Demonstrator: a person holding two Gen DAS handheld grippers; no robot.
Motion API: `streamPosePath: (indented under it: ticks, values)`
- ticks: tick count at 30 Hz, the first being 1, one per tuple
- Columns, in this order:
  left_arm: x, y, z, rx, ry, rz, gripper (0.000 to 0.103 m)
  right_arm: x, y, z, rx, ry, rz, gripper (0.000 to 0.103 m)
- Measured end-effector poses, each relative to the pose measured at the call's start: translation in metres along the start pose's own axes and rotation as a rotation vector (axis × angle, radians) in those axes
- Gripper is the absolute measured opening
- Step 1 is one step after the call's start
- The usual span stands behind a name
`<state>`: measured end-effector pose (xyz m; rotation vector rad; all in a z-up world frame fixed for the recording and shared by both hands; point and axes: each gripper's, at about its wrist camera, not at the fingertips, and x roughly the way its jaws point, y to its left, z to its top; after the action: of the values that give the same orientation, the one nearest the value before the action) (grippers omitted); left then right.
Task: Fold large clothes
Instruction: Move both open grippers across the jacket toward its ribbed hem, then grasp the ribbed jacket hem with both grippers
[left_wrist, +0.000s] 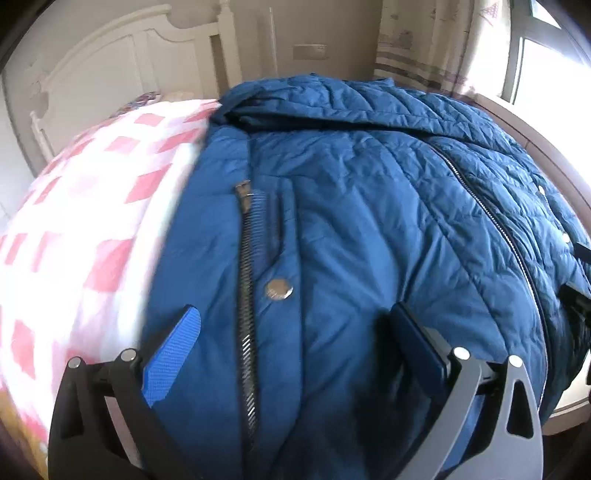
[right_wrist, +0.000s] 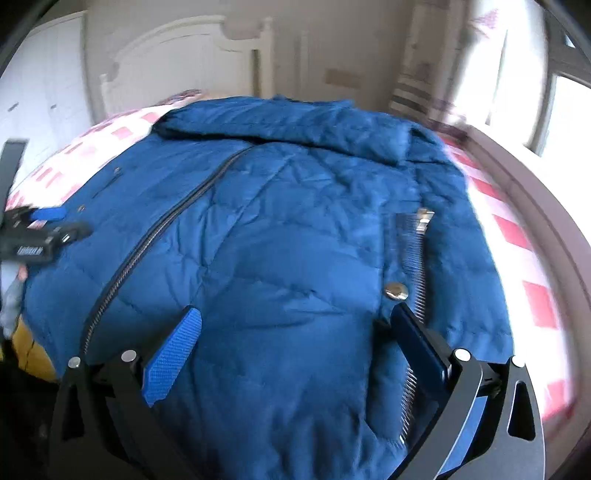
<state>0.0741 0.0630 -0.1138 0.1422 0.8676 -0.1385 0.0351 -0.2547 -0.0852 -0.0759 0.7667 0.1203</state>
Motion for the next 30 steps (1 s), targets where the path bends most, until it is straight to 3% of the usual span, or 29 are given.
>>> streamPosePath:
  ticks: [2, 4, 5, 7, 8, 11, 13, 17, 23, 26, 30]
  values:
    - [-0.014, 0.000, -0.005, 0.001, -0.019, -0.008, 0.101, -0.010, 0.006, -0.004, -0.016, -0.019, 0.032, 0.098]
    - [-0.024, -0.004, -0.014, 0.008, -0.028, -0.034, 0.101, -0.005, 0.015, -0.014, -0.041, 0.017, 0.052, 0.098]
    - [-0.025, -0.009, -0.019, 0.027, -0.021, -0.047, 0.101, 0.001, 0.019, -0.020, -0.051, 0.035, 0.051, 0.098]
    - [-0.018, -0.022, -0.029, 0.084, -0.018, -0.013, 0.101, 0.001, 0.021, -0.029, -0.033, -0.023, 0.036, 0.099]
    - [-0.018, -0.024, -0.034, 0.091, -0.056, 0.003, 0.101, 0.002, 0.020, -0.029, -0.027, -0.020, 0.038, 0.098]
    - [-0.018, -0.019, -0.033, 0.072, -0.036, -0.024, 0.101, -0.001, 0.018, -0.023, -0.036, 0.015, 0.029, 0.098]
    - [-0.023, -0.010, -0.032, 0.052, -0.015, -0.032, 0.101, -0.013, 0.009, -0.025, -0.008, -0.003, 0.013, 0.098]
    - [-0.045, 0.016, -0.043, -0.017, -0.048, -0.041, 0.101, -0.046, -0.029, -0.046, 0.100, -0.076, -0.028, 0.098]
    - [-0.054, 0.054, -0.071, -0.089, -0.016, -0.092, 0.101, -0.065, -0.076, -0.103, 0.201, -0.037, -0.043, 0.098]
    - [-0.052, 0.052, -0.078, -0.085, -0.006, -0.121, 0.101, -0.059, -0.092, -0.125, 0.274, -0.020, -0.001, 0.098]
    - [-0.048, 0.041, -0.074, -0.053, -0.015, -0.090, 0.101, -0.038, -0.107, -0.136, 0.356, -0.029, 0.079, 0.098]
